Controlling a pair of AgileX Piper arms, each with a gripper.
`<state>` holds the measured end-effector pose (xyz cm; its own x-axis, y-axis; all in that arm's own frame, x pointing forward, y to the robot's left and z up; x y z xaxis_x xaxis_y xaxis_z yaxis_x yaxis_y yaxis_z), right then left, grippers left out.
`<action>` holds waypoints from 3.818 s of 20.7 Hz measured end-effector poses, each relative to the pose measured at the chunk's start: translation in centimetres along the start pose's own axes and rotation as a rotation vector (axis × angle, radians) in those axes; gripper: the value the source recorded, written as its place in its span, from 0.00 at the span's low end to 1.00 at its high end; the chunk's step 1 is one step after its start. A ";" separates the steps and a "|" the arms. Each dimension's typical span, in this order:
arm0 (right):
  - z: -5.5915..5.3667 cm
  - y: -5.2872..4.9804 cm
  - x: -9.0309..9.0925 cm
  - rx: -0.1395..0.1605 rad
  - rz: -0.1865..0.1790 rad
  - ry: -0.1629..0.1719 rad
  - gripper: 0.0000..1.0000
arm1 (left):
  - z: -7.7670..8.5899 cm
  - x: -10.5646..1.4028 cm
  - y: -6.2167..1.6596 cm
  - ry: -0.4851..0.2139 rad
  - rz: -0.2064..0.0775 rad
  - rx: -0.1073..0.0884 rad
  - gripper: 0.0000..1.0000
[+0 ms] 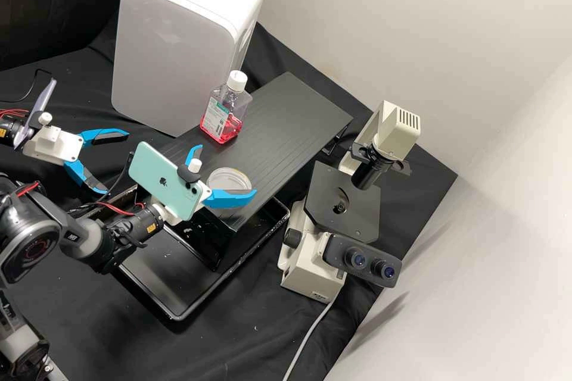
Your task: Remove the lid from the petri dish
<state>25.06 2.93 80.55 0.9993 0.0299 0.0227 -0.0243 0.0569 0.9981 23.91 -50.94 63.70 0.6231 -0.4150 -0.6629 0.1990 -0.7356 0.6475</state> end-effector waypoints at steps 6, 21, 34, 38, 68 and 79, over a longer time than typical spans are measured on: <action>0.8 -0.5 -0.1 0.010 -0.011 -0.045 1.00 | 0.2 0.1 -0.01 -0.005 0.000 0.000 1.00; 1.8 0.4 0.0 0.015 0.034 -0.091 1.00 | 0.2 0.1 0.00 -0.001 0.000 -0.001 1.00; 1.5 1.0 -0.1 0.014 0.067 -0.069 1.00 | 0.2 0.1 -0.03 -0.002 0.000 -0.002 1.00; 1.3 0.9 0.0 0.015 0.066 -0.061 1.00 | 0.2 0.1 -0.03 -0.002 0.000 -0.002 1.00; 1.4 1.0 0.1 0.051 0.067 -0.058 0.00 | 0.3 0.2 -0.55 0.000 -0.017 -0.004 1.00; 1.5 1.1 0.1 0.038 0.075 -0.069 1.00 | 0.3 0.2 -0.55 0.000 -0.017 -0.004 1.00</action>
<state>25.20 1.46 81.69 0.9943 -0.0359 0.1002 -0.0996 0.0186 0.9949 23.71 -50.79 63.08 0.6196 -0.4026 -0.6738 0.2124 -0.7404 0.6377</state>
